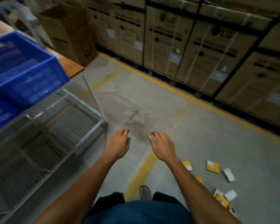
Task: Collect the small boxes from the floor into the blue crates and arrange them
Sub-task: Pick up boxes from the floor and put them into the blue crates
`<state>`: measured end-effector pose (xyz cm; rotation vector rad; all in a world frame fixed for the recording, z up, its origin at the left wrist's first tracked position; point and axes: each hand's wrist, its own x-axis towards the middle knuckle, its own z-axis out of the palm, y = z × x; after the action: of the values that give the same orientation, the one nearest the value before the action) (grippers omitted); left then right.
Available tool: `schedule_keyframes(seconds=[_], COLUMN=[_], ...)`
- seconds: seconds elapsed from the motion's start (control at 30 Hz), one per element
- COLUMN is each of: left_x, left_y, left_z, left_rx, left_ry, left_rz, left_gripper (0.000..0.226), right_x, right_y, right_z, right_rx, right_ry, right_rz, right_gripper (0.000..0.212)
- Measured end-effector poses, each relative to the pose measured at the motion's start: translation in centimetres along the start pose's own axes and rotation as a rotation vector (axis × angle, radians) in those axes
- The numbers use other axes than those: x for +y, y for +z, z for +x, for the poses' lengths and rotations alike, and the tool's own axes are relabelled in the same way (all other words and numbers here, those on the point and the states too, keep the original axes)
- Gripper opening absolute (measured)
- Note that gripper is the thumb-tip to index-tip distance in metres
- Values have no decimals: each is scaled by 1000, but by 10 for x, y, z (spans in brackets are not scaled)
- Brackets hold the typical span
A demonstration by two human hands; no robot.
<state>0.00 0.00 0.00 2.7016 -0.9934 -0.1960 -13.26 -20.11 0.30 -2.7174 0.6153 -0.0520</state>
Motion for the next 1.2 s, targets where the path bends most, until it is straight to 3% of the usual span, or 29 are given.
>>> schedule_keyframes(seconds=[0.27, 0.53, 0.67, 0.93, 1.2], left_x=[30, 43, 64, 118, 146], left_y=[9, 43, 53, 59, 71], left_z=[3, -43, -76, -139, -228], left_rx=[-208, -409, -456, -438, -418], left_ry=[333, 597, 730, 951, 998], left_rz=[-44, -39, -18, -15, 6], left_gripper=[40, 40, 40, 37, 35], right_x=[14, -20, -35, -50, -56], right_y=[3, 35, 40, 49, 48], right_z=[-85, -213, -279, -375, -480], right_rx=[110, 289, 330, 486, 523], right_ry=[425, 766, 935, 1089, 1138], right_rz=[86, 132, 143, 194, 174], right_gripper=[35, 41, 35, 32, 38])
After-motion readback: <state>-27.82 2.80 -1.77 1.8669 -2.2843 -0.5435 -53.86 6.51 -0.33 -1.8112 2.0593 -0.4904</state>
